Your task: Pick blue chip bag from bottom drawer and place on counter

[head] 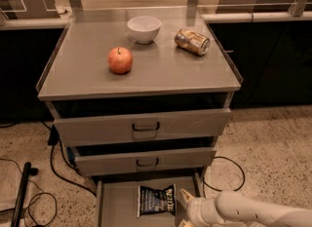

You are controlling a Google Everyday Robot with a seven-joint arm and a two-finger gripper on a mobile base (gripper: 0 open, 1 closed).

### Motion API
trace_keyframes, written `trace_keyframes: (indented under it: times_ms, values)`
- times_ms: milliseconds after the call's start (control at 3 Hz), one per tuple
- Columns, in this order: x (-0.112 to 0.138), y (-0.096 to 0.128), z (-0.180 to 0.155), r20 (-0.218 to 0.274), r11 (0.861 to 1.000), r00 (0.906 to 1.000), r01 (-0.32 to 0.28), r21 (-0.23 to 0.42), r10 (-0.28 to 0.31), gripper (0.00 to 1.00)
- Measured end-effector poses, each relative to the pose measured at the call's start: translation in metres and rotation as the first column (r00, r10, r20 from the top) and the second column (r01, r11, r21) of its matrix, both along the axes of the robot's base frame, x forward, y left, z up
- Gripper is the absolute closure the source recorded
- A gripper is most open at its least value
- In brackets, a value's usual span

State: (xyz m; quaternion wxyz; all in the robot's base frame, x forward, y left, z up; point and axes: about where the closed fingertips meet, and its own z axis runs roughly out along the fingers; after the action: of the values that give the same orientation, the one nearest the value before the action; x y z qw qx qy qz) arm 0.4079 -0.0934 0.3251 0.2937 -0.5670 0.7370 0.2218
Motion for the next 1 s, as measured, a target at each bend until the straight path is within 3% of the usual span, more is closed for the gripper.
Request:
trace_keyframes:
  times_ms: [333,667,1000]
  values:
    - [0.025,0.013,-0.021,0.028,1.0,0.9996,0.004,0.028,-0.004,0.0]
    - [0.058,0.015,-0.034,0.042,0.999,0.9982,0.043,0.009,-0.043,0.0]
    - [0.058,0.015,-0.034,0.041,0.999,0.9982,0.043,0.01,-0.043,0.0]
